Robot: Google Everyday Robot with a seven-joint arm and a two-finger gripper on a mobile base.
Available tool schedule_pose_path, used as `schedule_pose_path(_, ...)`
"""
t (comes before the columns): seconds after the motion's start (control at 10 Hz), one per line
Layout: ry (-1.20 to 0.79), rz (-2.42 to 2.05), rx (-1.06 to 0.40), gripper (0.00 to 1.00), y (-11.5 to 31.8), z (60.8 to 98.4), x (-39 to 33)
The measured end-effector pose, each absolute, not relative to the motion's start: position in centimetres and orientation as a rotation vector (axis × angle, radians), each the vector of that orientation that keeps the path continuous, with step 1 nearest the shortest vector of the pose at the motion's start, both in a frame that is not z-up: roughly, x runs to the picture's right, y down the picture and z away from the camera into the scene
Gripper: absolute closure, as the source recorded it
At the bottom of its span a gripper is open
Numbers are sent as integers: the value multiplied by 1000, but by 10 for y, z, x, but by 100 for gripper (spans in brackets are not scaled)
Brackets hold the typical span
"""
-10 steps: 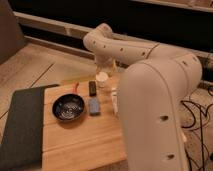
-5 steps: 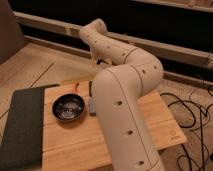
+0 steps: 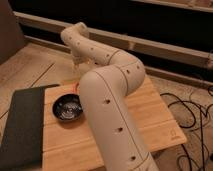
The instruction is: Move the arm in a circular motion
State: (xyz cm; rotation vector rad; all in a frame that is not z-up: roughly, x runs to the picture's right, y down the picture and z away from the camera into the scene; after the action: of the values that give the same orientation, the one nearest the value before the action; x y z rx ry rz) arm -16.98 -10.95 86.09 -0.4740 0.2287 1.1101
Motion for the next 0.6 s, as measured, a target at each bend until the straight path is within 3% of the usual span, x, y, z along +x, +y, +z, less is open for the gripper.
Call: schedule_pose_path(0.6,169,989,-494,35,-25,773,-197)
